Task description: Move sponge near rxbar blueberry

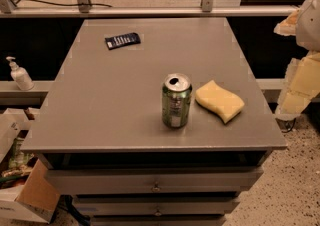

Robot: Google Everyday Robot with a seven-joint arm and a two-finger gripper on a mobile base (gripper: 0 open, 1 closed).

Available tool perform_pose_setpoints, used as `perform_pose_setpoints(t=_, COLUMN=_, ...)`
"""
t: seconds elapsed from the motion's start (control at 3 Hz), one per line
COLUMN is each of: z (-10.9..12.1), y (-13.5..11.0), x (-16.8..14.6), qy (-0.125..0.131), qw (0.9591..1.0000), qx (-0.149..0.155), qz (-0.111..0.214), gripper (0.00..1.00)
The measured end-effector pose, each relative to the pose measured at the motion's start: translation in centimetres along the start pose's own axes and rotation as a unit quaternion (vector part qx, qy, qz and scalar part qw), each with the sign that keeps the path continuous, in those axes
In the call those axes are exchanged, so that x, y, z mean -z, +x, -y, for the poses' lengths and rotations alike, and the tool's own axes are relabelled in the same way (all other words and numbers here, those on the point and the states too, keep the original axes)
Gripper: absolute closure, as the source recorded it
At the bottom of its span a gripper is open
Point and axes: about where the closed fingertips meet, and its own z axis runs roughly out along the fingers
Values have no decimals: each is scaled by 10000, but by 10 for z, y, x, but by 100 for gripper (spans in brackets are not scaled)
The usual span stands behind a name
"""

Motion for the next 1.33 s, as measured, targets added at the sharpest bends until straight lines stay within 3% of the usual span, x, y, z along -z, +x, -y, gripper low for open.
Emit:
perform_pose_setpoints(t=0.67, z=4, y=-4, x=-7, qy=28, qw=10000, qx=21, qz=90, gripper=0)
perform_pose_setpoints(t=1.33, z=33, y=-18, x=-60, qy=-203, qw=9975, qx=-227, qz=636, gripper=0)
